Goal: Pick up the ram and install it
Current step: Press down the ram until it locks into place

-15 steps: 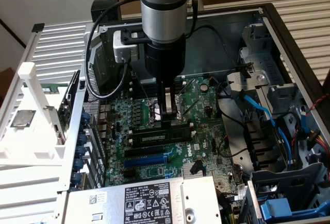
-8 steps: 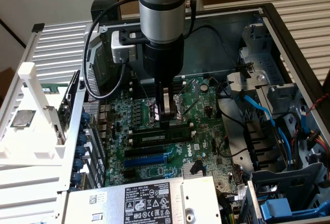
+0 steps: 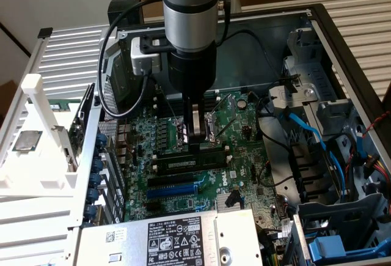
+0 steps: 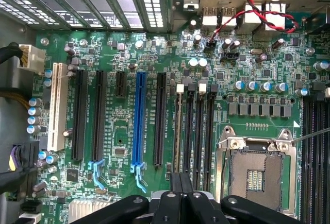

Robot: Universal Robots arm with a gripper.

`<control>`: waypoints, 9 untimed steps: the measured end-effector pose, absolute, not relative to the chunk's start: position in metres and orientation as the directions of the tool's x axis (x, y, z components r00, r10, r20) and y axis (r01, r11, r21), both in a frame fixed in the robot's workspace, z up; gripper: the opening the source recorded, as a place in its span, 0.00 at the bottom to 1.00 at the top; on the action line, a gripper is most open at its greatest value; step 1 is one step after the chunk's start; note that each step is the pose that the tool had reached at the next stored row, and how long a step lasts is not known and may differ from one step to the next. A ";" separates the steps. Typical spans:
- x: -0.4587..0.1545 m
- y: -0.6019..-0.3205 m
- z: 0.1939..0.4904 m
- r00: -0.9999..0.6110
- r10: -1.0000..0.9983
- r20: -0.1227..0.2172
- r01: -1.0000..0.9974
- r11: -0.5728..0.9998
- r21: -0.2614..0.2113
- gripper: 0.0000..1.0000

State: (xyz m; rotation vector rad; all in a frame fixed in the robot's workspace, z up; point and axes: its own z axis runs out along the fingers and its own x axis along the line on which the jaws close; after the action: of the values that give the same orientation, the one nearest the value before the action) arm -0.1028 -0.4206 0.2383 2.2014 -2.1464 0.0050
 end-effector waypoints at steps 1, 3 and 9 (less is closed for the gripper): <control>-0.103 -0.420 0.238 0.026 -0.998 0.050 -0.999 -0.024 0.046 0.10; -0.103 -0.420 0.238 0.027 -0.998 0.052 -0.999 -0.024 0.046 0.10; -0.104 -0.420 0.236 0.026 -0.998 0.051 -0.999 -0.024 0.046 0.10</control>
State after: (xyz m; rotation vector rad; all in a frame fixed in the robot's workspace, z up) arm -0.1041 -0.4201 0.2364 2.1999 -2.1453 0.0075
